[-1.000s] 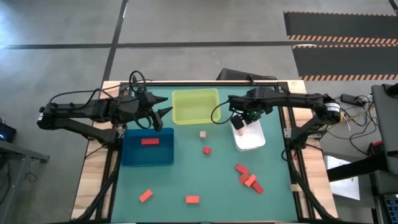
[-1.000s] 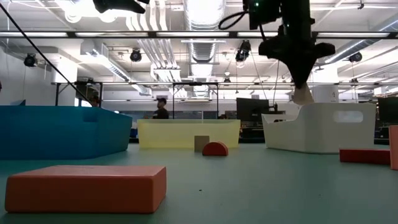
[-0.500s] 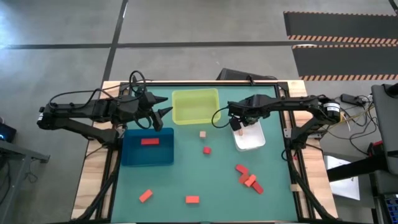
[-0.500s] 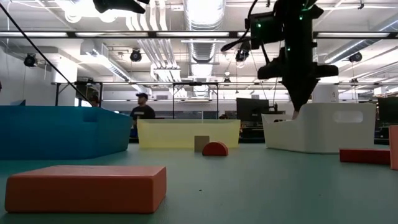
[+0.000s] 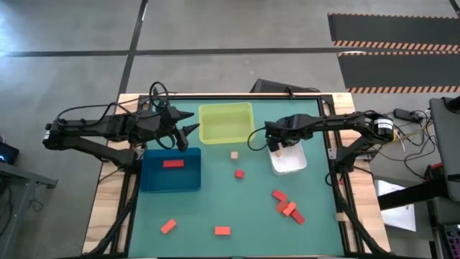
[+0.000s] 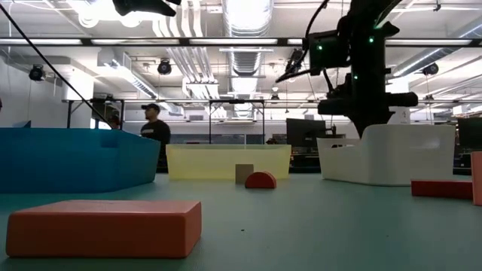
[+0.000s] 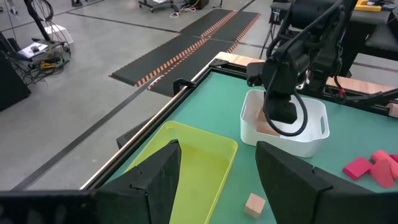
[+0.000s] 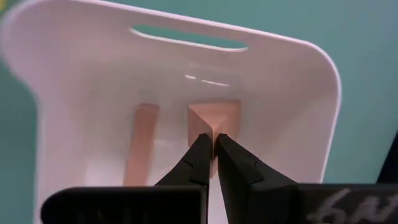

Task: Sort & place blocks by color
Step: Put the brown block into the white bin, then put the orange block into the yellow bin

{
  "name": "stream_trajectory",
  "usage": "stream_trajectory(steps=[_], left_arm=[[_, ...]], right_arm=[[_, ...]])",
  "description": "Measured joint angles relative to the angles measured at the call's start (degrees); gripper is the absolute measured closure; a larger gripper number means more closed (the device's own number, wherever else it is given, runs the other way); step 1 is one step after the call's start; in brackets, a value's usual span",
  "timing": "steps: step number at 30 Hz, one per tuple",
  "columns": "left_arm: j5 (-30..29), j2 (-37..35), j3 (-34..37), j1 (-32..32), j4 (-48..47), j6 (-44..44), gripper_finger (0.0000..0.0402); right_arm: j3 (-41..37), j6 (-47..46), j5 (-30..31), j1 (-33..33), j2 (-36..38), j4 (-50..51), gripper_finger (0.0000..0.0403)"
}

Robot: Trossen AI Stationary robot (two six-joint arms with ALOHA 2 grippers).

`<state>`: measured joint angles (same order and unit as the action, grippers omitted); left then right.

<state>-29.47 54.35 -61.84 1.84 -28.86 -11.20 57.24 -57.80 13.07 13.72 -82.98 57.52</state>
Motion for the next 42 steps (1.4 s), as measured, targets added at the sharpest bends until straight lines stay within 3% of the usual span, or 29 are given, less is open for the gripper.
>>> stream_trajectory(steps=[15, 30, 42], left_arm=[[-1.1, 0.0, 0.0, 0.0, 0.0, 0.0, 0.0208], [-1.1, 0.0, 0.0, 0.0, 0.0, -0.2, 0.0208], [-1.0, 0.0, 0.0, 0.0, 0.0, -0.5, 0.0208]], right_arm=[[-0.8, -2.2, 0.5, 0.0, -0.1, -3.6, 0.039], [-0.4, -3.7, 0.3, 0.0, 0.0, -3.3, 0.0303], [7.1, 0.0, -8.2, -0.1, 0.0, -2.5, 0.0303]])
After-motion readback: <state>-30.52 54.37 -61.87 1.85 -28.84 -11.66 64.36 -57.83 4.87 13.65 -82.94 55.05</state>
